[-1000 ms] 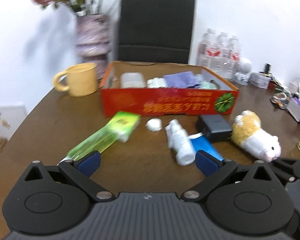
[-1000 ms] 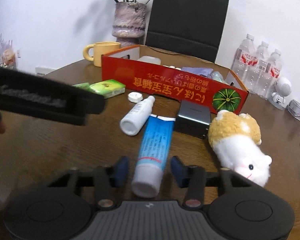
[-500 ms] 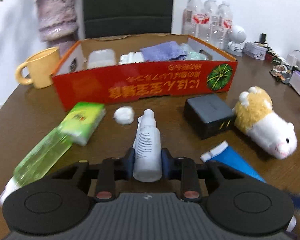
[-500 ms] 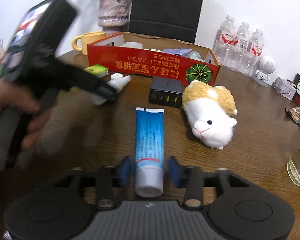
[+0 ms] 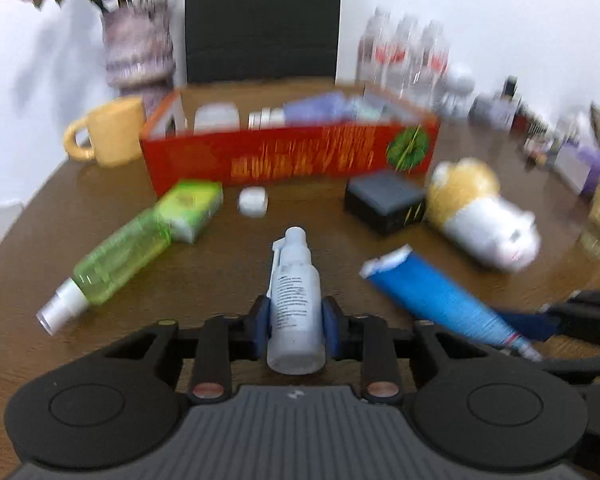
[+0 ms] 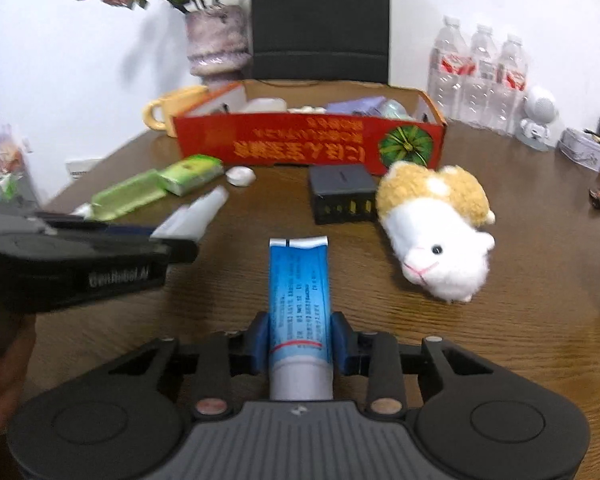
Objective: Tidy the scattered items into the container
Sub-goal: 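Grasp the blue toothpaste tube with the right tool while the left tool grasps the white spray bottle, then carry the tube and bottle into the cardboard box and open both tools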
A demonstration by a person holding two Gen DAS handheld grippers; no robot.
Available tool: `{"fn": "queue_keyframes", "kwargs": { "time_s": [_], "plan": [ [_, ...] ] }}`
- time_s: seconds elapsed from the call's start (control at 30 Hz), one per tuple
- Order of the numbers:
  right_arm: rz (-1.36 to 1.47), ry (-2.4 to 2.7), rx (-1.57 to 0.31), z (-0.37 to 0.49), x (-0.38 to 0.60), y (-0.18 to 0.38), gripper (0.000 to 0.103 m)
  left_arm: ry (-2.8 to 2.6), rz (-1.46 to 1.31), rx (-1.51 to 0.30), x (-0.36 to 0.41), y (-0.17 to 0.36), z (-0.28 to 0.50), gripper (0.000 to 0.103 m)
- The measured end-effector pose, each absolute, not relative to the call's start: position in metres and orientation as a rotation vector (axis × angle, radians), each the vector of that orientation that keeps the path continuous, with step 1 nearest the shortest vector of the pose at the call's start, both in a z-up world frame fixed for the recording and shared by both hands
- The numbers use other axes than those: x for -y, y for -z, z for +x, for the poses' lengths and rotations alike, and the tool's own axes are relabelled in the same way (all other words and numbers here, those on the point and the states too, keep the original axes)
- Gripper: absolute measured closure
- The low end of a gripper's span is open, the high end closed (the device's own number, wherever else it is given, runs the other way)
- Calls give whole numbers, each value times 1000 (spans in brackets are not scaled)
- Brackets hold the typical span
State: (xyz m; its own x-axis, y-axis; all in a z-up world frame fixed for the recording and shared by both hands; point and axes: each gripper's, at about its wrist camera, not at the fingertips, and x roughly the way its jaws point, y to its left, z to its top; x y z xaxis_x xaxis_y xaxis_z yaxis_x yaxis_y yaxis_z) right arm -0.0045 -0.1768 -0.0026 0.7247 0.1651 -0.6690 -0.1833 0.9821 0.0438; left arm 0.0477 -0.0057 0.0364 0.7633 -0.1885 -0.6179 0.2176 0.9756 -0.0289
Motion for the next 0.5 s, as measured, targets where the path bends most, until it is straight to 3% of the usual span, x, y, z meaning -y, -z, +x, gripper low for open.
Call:
{"fn": "queue_keyframes", "kwargs": {
  "time_s": [0.27, 0.5],
  "plan": [
    [22, -216, -572, -2, 190, -66, 72, 304, -75, -537, -18, -100, 67, 75],
    [-19, -97, -504, 99, 208, -100, 72, 306, -75, -520, -29, -144, 169, 75]
  ]
}}
